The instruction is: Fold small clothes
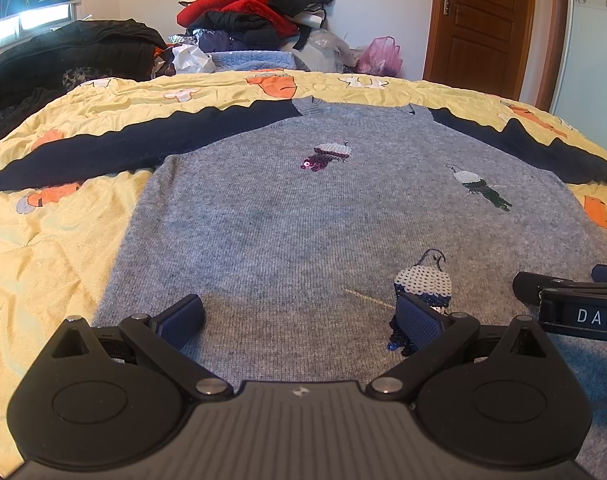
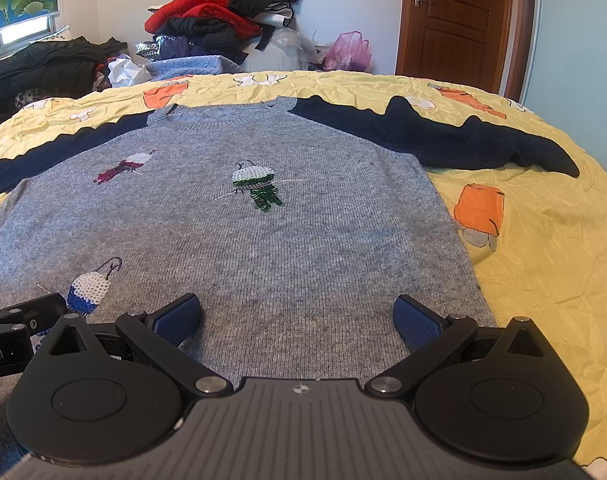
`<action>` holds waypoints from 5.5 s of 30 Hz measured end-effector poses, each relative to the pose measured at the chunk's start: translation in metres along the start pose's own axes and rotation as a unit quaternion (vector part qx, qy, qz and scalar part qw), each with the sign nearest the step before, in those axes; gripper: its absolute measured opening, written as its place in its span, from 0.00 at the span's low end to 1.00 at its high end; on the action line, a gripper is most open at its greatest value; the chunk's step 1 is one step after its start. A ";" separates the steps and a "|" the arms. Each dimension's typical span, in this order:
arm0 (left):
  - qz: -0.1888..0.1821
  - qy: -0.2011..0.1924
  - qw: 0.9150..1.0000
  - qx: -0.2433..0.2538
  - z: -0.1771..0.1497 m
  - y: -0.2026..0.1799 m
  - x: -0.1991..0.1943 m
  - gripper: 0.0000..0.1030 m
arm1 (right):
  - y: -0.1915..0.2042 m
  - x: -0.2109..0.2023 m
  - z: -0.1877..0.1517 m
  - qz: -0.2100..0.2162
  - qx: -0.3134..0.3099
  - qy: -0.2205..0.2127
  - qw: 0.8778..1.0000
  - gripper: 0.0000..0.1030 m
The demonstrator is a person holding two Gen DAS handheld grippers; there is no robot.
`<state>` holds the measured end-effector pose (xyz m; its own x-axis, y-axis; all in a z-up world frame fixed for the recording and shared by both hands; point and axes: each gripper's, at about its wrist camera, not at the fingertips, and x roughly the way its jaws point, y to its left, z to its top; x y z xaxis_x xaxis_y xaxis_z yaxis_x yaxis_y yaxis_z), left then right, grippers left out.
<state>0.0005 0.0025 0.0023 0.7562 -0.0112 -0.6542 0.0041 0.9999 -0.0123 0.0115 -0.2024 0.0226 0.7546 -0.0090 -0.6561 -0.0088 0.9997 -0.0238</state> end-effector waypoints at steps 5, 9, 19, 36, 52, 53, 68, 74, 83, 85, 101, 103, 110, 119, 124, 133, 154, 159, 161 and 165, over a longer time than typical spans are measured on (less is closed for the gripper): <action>0.000 0.000 1.000 0.000 0.000 0.000 0.000 1.00 | 0.000 0.000 0.000 0.000 0.000 0.000 1.000 1.00; 0.000 0.000 1.000 -0.001 0.000 0.000 0.000 1.00 | 0.000 0.000 0.000 0.000 0.000 0.000 1.000 1.00; -0.001 0.000 1.000 0.000 0.000 0.000 0.000 1.00 | 0.000 0.000 0.000 0.000 0.000 0.000 1.000 1.00; -0.001 0.000 1.000 0.000 0.000 0.001 0.000 1.00 | 0.000 0.000 0.000 -0.001 0.000 0.000 1.000 1.00; 0.012 -0.003 1.000 0.006 0.001 -0.002 -0.001 1.00 | 0.004 0.008 0.005 0.003 -0.003 0.002 1.000 1.00; 0.015 -0.002 1.000 0.009 0.002 -0.004 -0.001 1.00 | 0.001 0.007 0.006 0.004 -0.003 0.003 1.000 1.00; 0.011 -0.024 0.999 0.025 0.039 -0.007 0.026 1.00 | -0.062 -0.009 0.058 0.101 0.019 -0.099 0.990 1.00; 0.003 -0.003 1.000 -0.001 0.036 0.002 0.041 1.00 | -0.193 0.007 0.089 0.130 0.167 -0.153 0.965 0.99; 0.006 -0.002 1.000 0.002 0.036 0.000 0.043 1.00 | -0.375 0.096 0.089 0.022 0.464 -0.115 0.878 0.83; 0.006 -0.002 1.000 0.002 0.036 0.000 0.043 1.00 | -0.389 0.111 0.084 0.020 0.486 -0.103 0.867 0.83; 0.005 -0.002 1.000 0.001 0.036 0.000 0.043 1.00 | -0.380 0.139 0.107 -0.031 0.426 -0.130 0.895 0.16; 0.005 -0.002 1.000 0.000 0.037 0.000 0.043 1.00 | -0.383 0.123 0.116 -0.047 0.416 -0.158 0.894 0.16; -0.001 -0.005 1.000 -0.007 0.037 0.003 0.043 1.00 | -0.377 0.091 0.140 -0.041 0.380 -0.175 0.907 0.16; -0.002 -0.007 1.000 -0.010 0.036 0.004 0.043 1.00 | -0.213 0.067 0.170 0.094 0.209 -0.182 0.956 0.16; 0.000 -0.006 1.000 -0.008 0.036 0.003 0.043 1.00 | -0.100 0.094 0.156 0.208 0.153 -0.123 0.958 0.17; 0.000 -0.006 1.000 -0.008 0.036 0.004 0.043 1.00 | -0.070 0.096 0.091 0.250 0.222 -0.074 0.939 0.67; -0.274 0.110 0.931 -0.213 0.133 -0.029 0.141 0.74 | -0.144 0.093 0.029 0.287 0.387 -0.135 0.866 0.74; -0.251 0.130 0.937 -0.205 0.135 -0.032 0.151 0.14 | -0.144 0.095 0.029 0.290 0.392 -0.138 0.862 0.76; -0.241 0.121 0.943 -0.193 0.136 -0.033 0.150 0.08 | -0.145 0.095 0.028 0.290 0.392 -0.138 0.862 0.76; -0.216 0.084 0.960 -0.154 0.148 -0.037 0.130 0.07 | -0.144 0.095 0.029 0.290 0.389 -0.140 0.863 0.77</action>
<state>0.1949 -0.0351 0.0298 0.6103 -0.4519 -0.6507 0.0811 0.8527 -0.5160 0.1032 -0.3466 -0.0142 0.9008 0.3964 -0.1774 -0.0774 0.5484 0.8326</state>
